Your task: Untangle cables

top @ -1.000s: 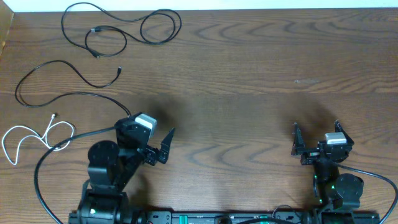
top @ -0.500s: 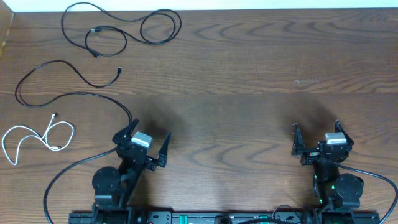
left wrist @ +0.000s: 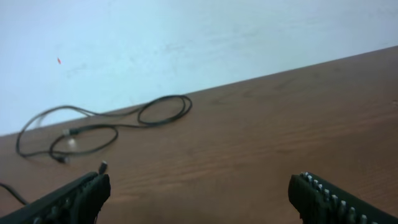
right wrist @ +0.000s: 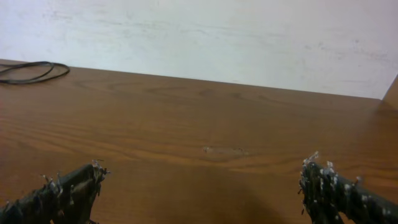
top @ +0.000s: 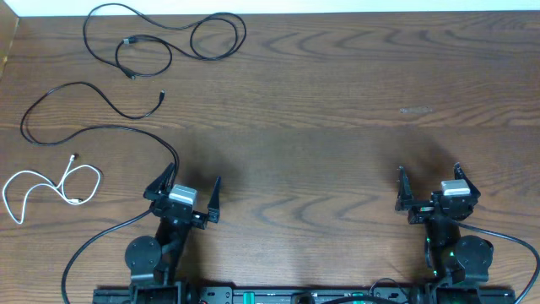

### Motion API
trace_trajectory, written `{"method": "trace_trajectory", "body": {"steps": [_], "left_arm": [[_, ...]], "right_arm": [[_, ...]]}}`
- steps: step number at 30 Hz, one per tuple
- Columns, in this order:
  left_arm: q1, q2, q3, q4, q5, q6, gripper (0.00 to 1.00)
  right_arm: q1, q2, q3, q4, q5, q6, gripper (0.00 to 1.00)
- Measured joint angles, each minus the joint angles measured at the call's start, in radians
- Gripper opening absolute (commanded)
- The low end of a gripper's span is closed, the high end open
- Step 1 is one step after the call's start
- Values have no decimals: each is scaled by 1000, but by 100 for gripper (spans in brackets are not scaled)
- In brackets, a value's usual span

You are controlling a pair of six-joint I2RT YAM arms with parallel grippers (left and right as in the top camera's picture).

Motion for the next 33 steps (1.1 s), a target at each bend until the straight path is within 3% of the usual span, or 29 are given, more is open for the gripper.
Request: {"method": "trace_trajectory", "body": {"steps": [9, 22, 33], "left_arm": [[0, -3, 0, -37, -132, -98, 97], [0, -3, 3, -47, -176, -100, 97], [0, -3, 5, -61, -286, -249, 97]], "right_arm": [[0, 0, 0, 0, 0, 0, 99], [0, 0, 0, 0, 0, 0, 99], [0, 0, 0, 0, 0, 0, 99]]}}
